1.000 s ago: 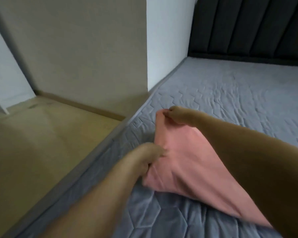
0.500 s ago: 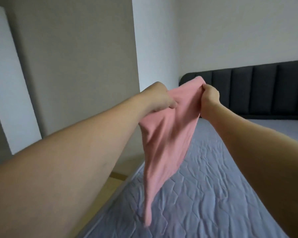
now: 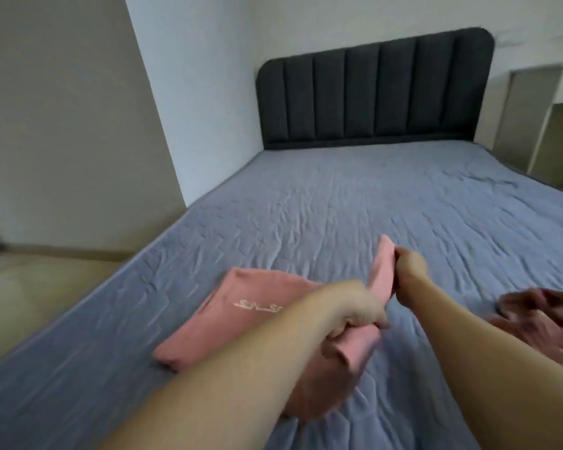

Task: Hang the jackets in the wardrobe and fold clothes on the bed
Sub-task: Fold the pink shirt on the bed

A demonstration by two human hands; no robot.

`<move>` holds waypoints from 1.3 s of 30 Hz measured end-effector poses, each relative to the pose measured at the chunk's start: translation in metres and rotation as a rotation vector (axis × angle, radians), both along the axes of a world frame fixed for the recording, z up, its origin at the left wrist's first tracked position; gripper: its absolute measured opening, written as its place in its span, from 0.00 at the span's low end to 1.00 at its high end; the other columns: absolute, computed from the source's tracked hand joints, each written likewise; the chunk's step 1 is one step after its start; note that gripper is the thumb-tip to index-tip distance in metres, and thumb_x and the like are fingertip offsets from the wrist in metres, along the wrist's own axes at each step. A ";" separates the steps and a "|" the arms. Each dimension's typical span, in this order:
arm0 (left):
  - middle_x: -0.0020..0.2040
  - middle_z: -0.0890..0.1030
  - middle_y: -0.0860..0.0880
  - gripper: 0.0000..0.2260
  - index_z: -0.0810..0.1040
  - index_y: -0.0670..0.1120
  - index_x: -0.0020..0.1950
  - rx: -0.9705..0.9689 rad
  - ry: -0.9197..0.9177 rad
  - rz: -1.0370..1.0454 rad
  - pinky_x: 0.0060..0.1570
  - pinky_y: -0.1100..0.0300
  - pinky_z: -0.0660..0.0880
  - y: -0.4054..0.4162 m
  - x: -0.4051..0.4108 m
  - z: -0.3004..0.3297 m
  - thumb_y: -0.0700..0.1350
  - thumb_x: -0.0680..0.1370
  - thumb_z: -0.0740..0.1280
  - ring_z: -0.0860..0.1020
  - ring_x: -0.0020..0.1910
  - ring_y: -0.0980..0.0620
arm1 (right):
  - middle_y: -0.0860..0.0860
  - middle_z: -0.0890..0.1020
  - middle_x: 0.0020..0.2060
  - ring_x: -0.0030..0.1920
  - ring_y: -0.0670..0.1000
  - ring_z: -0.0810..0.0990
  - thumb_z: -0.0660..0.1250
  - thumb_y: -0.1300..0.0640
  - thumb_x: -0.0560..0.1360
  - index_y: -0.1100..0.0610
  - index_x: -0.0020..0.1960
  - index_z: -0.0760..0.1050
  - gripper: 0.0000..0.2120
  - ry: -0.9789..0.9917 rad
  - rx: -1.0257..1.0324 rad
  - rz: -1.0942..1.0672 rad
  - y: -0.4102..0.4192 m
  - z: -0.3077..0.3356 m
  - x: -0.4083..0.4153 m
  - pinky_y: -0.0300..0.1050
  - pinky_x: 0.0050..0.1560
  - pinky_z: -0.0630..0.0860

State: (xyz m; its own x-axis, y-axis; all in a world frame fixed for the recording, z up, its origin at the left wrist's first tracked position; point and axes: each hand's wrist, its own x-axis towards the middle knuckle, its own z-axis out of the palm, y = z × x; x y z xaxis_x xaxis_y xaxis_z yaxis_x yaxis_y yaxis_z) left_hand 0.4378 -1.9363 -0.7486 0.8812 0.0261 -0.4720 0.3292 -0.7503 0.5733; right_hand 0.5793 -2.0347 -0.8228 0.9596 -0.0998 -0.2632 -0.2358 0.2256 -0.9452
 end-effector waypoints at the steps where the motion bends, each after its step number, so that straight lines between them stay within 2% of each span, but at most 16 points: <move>1: 0.54 0.79 0.41 0.21 0.74 0.40 0.65 -0.026 0.035 0.001 0.45 0.55 0.76 -0.012 -0.008 -0.024 0.47 0.75 0.71 0.80 0.50 0.43 | 0.65 0.80 0.55 0.53 0.62 0.79 0.58 0.56 0.81 0.71 0.60 0.74 0.19 0.047 -0.045 -0.017 -0.014 -0.025 -0.004 0.45 0.44 0.76; 3: 0.47 0.78 0.44 0.22 0.76 0.39 0.63 -0.089 0.055 0.032 0.37 0.58 0.75 -0.019 -0.017 -0.050 0.47 0.73 0.73 0.79 0.42 0.44 | 0.65 0.78 0.57 0.55 0.63 0.78 0.57 0.57 0.81 0.71 0.61 0.73 0.18 0.077 -0.155 -0.008 -0.026 -0.049 -0.004 0.54 0.52 0.75; 6: 0.41 0.79 0.47 0.21 0.76 0.42 0.62 -0.163 0.077 0.097 0.35 0.58 0.76 0.012 -0.013 -0.049 0.46 0.71 0.75 0.79 0.36 0.48 | 0.63 0.80 0.46 0.40 0.58 0.78 0.57 0.55 0.80 0.68 0.59 0.75 0.18 0.003 -0.318 0.060 -0.003 -0.036 0.008 0.47 0.38 0.73; 9: 0.41 0.78 0.48 0.16 0.78 0.46 0.53 -0.127 -0.001 0.191 0.40 0.54 0.74 0.084 -0.006 -0.031 0.50 0.70 0.77 0.77 0.38 0.47 | 0.63 0.79 0.53 0.45 0.53 0.74 0.56 0.56 0.80 0.60 0.53 0.76 0.12 -0.163 -0.490 0.199 0.059 -0.011 0.025 0.43 0.45 0.70; 11: 0.43 0.78 0.50 0.21 0.78 0.45 0.52 0.004 -0.107 0.274 0.42 0.57 0.73 0.142 -0.006 -0.031 0.54 0.66 0.79 0.76 0.39 0.49 | 0.62 0.77 0.47 0.46 0.53 0.73 0.56 0.56 0.81 0.59 0.47 0.75 0.12 -0.262 -0.612 0.248 0.115 0.003 0.030 0.42 0.46 0.67; 14: 0.39 0.79 0.51 0.23 0.78 0.45 0.48 0.106 -0.171 0.371 0.31 0.62 0.68 0.223 -0.015 -0.060 0.60 0.64 0.77 0.77 0.36 0.53 | 0.63 0.78 0.51 0.53 0.58 0.77 0.54 0.53 0.81 0.61 0.50 0.76 0.15 -0.388 -0.800 0.379 0.197 0.001 0.032 0.46 0.51 0.70; 16: 0.44 0.82 0.46 0.27 0.80 0.42 0.51 0.086 -0.181 0.446 0.32 0.61 0.67 0.264 -0.020 -0.092 0.64 0.69 0.72 0.80 0.40 0.47 | 0.63 0.77 0.60 0.60 0.61 0.75 0.52 0.50 0.81 0.62 0.57 0.74 0.19 -0.425 -0.974 0.428 0.241 -0.017 0.035 0.50 0.59 0.70; 19: 0.57 0.80 0.35 0.31 0.78 0.36 0.57 0.189 -0.199 0.481 0.44 0.55 0.72 0.301 -0.023 -0.147 0.64 0.78 0.60 0.79 0.54 0.39 | 0.61 0.75 0.63 0.63 0.62 0.73 0.50 0.48 0.81 0.60 0.60 0.72 0.20 -0.426 -1.176 0.484 0.284 -0.058 0.038 0.54 0.62 0.67; 22: 0.58 0.79 0.35 0.28 0.78 0.38 0.56 0.327 -0.265 0.443 0.51 0.50 0.73 0.305 -0.027 -0.180 0.63 0.80 0.56 0.77 0.56 0.37 | 0.59 0.74 0.64 0.66 0.62 0.69 0.48 0.49 0.81 0.58 0.62 0.71 0.20 -0.391 -1.333 0.479 0.305 -0.098 0.040 0.57 0.64 0.63; 26: 0.53 0.81 0.40 0.27 0.76 0.44 0.52 0.644 -0.412 0.380 0.46 0.51 0.71 0.303 -0.029 -0.192 0.66 0.79 0.51 0.79 0.53 0.39 | 0.59 0.73 0.64 0.65 0.62 0.67 0.47 0.48 0.81 0.59 0.62 0.71 0.21 -0.462 -1.441 0.386 0.310 -0.118 0.040 0.56 0.64 0.61; 31: 0.57 0.80 0.43 0.21 0.70 0.44 0.59 0.739 -0.376 0.368 0.49 0.52 0.73 0.307 -0.022 -0.175 0.61 0.81 0.53 0.79 0.56 0.42 | 0.61 0.65 0.71 0.71 0.63 0.63 0.46 0.31 0.76 0.57 0.72 0.62 0.36 -0.360 -1.523 0.562 0.299 -0.102 0.043 0.60 0.69 0.58; 33: 0.54 0.78 0.45 0.09 0.68 0.47 0.54 0.833 -0.637 0.246 0.49 0.51 0.72 0.298 -0.029 -0.161 0.51 0.79 0.57 0.77 0.53 0.43 | 0.58 0.61 0.75 0.74 0.61 0.60 0.44 0.25 0.71 0.53 0.77 0.55 0.44 -0.286 -1.582 0.725 0.287 -0.088 0.047 0.60 0.71 0.55; 34: 0.52 0.76 0.47 0.09 0.68 0.48 0.52 0.787 -0.776 0.156 0.48 0.51 0.71 0.292 -0.033 -0.157 0.49 0.74 0.59 0.76 0.51 0.44 | 0.56 0.60 0.76 0.74 0.59 0.60 0.45 0.22 0.68 0.52 0.77 0.54 0.48 -0.250 -1.572 0.788 0.281 -0.082 0.049 0.59 0.72 0.55; 36: 0.56 0.70 0.49 0.21 0.67 0.50 0.57 0.508 -0.791 -0.063 0.52 0.50 0.70 0.278 -0.045 -0.158 0.54 0.66 0.59 0.71 0.54 0.45 | 0.55 0.63 0.75 0.73 0.57 0.63 0.47 0.19 0.63 0.54 0.76 0.58 0.53 -0.214 -1.547 0.865 0.270 -0.075 0.053 0.55 0.70 0.59; 37: 0.63 0.66 0.49 0.28 0.63 0.53 0.64 0.387 -0.678 -0.154 0.59 0.49 0.68 0.270 -0.051 -0.159 0.57 0.65 0.59 0.67 0.61 0.46 | 0.55 0.64 0.74 0.73 0.57 0.65 0.48 0.19 0.63 0.55 0.76 0.59 0.54 -0.219 -1.551 0.880 0.267 -0.074 0.055 0.54 0.69 0.60; 39: 0.74 0.54 0.52 0.38 0.50 0.58 0.74 0.386 -0.405 -0.271 0.69 0.45 0.56 0.258 -0.058 -0.164 0.59 0.68 0.62 0.55 0.73 0.50 | 0.57 0.68 0.72 0.70 0.57 0.68 0.48 0.20 0.65 0.56 0.74 0.63 0.51 -0.284 -1.590 0.882 0.264 -0.074 0.053 0.53 0.67 0.64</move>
